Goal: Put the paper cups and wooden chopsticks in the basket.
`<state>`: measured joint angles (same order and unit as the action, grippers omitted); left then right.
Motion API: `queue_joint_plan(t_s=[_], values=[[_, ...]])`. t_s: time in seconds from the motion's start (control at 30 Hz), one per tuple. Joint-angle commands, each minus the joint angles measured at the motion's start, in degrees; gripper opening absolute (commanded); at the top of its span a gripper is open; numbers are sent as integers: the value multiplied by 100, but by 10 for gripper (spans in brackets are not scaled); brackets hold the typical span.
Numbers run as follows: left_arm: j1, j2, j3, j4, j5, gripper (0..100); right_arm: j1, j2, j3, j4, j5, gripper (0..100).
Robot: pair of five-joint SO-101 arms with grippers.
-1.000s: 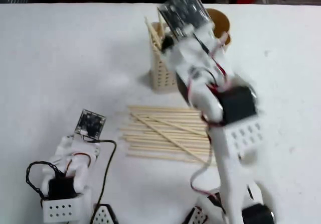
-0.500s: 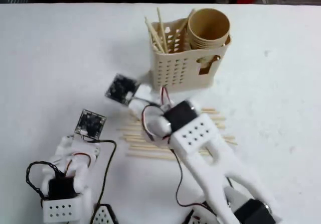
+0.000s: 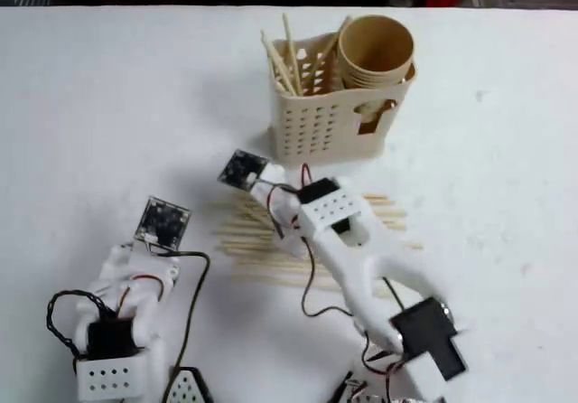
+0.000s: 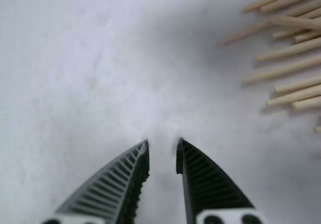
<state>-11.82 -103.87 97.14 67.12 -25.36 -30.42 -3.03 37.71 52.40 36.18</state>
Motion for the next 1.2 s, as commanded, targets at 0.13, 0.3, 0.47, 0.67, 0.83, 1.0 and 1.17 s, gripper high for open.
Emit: queue_joint_plan(t_s=[0.13,0.3,0.47,0.67,0.83,1.0,1.17], values=[[66,-48,-18,70,9,109,154,374,-202,-365,105,87],[66,-48,-18,70,9,109,171,391,-211,-365,97,25],[66,-48,-18,70,9,109,171,303,-220,-330,97,16],[66,-48,-18,70,9,109,136,-787,-211,110,-193,16],[66,-48,-18,70,9,109,119,-2255,-211,532,-607,16],[66,-48,-18,70,9,109,119,-3714,-607,567,-1108,16],[66,-48,-18,70,9,109,119,-4092,-2154,576,-1538,16]])
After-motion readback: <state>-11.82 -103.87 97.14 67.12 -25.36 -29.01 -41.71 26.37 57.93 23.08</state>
